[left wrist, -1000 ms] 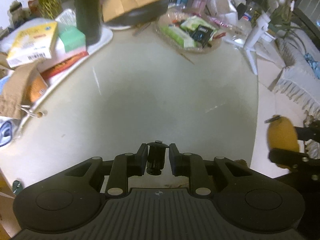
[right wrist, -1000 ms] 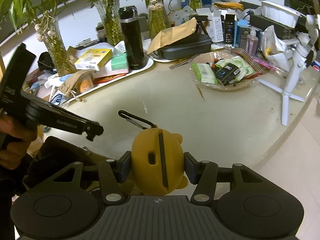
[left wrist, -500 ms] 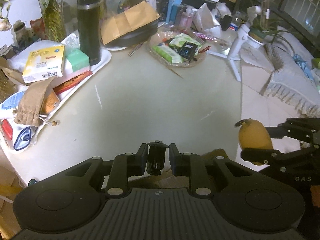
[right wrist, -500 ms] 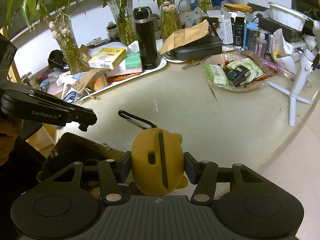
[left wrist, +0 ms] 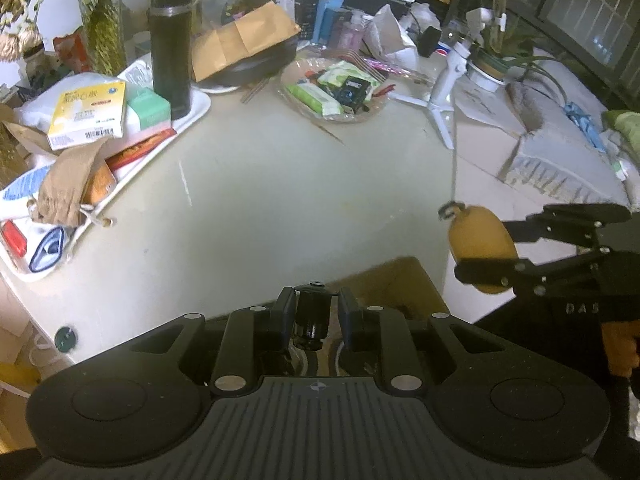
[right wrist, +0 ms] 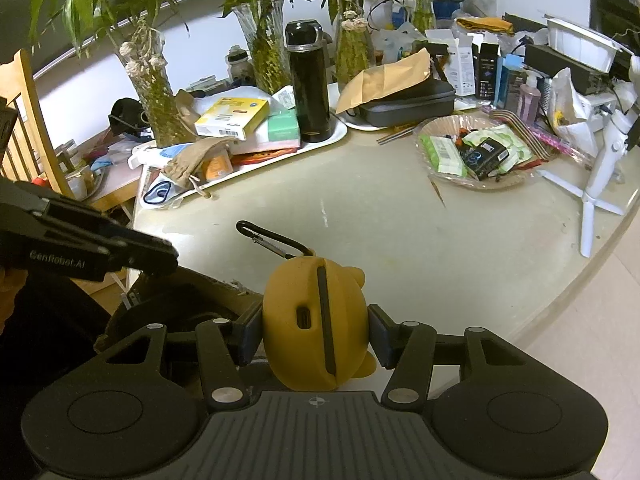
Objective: Organize rigid objects
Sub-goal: 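Carry the yellow toy and black piece over the box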
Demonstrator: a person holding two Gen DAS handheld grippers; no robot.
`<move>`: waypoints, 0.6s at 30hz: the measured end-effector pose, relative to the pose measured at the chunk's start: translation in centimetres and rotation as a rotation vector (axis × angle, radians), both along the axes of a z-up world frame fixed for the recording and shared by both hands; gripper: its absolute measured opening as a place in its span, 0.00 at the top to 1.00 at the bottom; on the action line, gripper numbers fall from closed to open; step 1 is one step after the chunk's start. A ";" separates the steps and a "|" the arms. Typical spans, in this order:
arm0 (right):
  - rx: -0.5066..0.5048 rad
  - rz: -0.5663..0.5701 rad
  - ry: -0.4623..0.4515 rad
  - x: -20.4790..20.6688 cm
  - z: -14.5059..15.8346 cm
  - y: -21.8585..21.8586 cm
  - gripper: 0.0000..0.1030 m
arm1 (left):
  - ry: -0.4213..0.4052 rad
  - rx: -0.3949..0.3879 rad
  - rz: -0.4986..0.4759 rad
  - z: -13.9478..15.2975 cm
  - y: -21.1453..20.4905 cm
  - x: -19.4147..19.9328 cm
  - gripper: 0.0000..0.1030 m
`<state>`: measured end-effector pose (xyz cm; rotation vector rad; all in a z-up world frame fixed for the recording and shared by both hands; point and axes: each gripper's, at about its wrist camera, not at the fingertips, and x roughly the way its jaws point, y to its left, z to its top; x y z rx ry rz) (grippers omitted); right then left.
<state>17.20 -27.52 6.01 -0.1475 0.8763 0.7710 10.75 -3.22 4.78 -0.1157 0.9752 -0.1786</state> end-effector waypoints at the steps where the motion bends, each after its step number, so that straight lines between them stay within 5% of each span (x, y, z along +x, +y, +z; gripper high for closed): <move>1: 0.000 0.000 0.000 -0.1 0.0 0.0 0.44 | 0.006 -0.005 -0.005 -0.1 0.0 -0.1 0.78; 5: -0.001 0.004 -0.001 -0.4 0.2 0.0 0.44 | 0.031 -0.042 -0.043 -0.7 -0.2 -0.5 0.76; 12: -0.001 0.008 -0.002 -1.1 0.6 -0.1 0.44 | -0.003 -0.052 -0.047 -0.9 0.4 -2.5 0.53; 18: -0.001 0.010 0.007 -1.6 0.4 -0.1 0.44 | -0.082 0.003 0.004 0.0 1.1 -5.0 0.53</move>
